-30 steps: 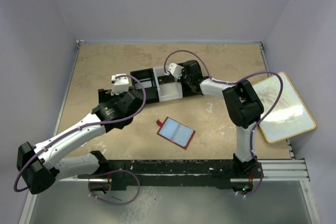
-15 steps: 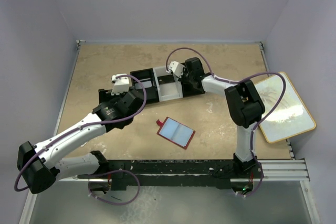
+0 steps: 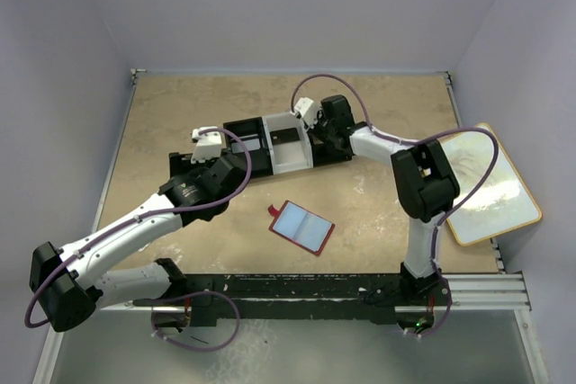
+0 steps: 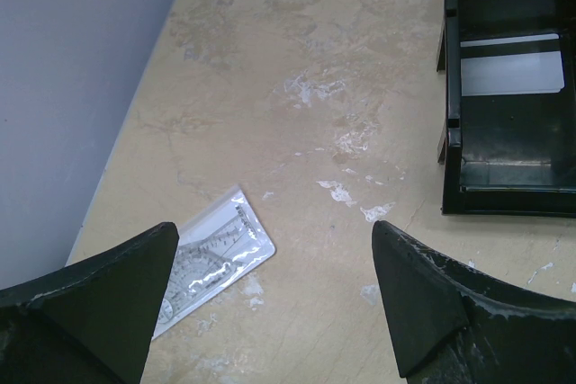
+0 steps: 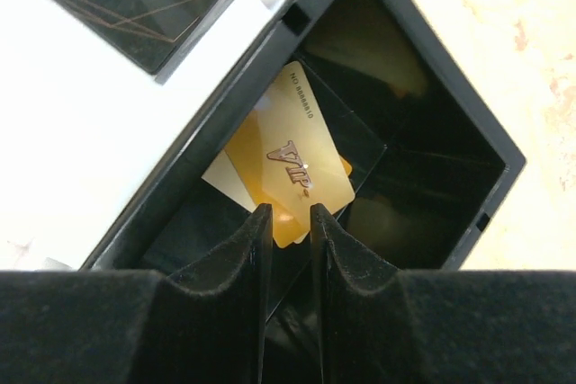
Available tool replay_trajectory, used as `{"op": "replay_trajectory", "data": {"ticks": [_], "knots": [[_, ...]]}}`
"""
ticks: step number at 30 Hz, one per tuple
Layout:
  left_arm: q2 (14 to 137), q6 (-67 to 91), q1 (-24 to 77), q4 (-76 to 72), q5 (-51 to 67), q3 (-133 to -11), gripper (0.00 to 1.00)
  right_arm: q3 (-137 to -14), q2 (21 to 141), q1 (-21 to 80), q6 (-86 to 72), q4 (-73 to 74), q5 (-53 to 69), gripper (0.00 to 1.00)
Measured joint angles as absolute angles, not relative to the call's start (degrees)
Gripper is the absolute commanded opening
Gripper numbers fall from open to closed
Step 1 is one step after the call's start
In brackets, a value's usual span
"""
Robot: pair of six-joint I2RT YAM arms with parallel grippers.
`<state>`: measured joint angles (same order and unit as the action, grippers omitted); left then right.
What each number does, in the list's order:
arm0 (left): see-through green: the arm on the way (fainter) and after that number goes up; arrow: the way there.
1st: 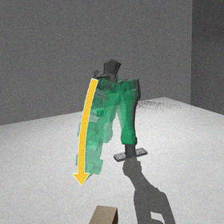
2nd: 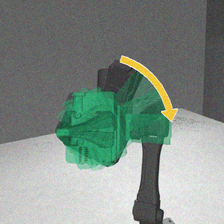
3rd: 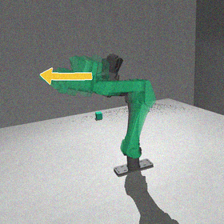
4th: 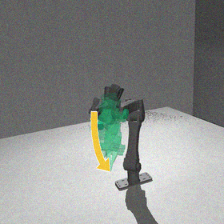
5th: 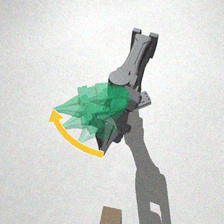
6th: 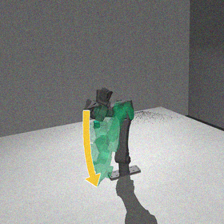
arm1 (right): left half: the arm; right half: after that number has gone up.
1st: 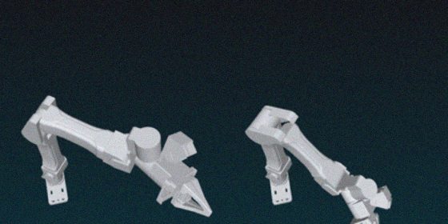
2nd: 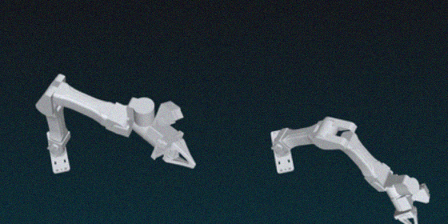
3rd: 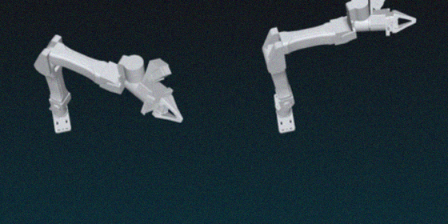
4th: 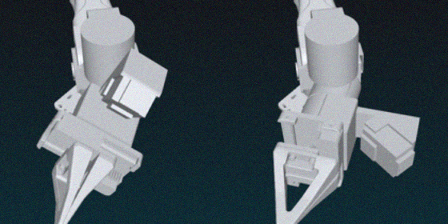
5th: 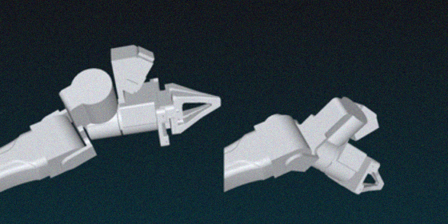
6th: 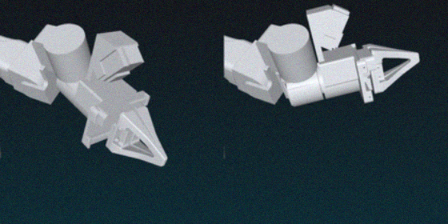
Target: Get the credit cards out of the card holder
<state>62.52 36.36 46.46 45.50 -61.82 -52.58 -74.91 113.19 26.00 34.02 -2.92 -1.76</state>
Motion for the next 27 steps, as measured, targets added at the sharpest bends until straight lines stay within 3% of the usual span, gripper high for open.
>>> {"op": "replay_trajectory", "data": {"ticks": [6, 10, 17, 27], "knots": [[62.59, 36.36, 46.46, 45.50, -61.80, -52.58, 0.86, -74.02, 108.88, 25.47, 24.88, -4.80, -1.91, 0.18], [62.74, 36.36, 46.46, 45.47, -61.80, -52.58, 0.86, -75.55, 106.83, 24.97, 12.43, -2.87, -2.00, 0.00], [62.78, 36.36, 46.46, 45.50, -61.80, -52.58, 0.86, -77.73, 108.25, 24.27, -4.21, 2.83, 2.37, 0.00], [63.55, 36.36, 46.46, 45.50, -61.80, -52.58, 0.86, -77.78, 115.24, 24.36, -10.68, 7.92, -1.02, 0.00]]}}
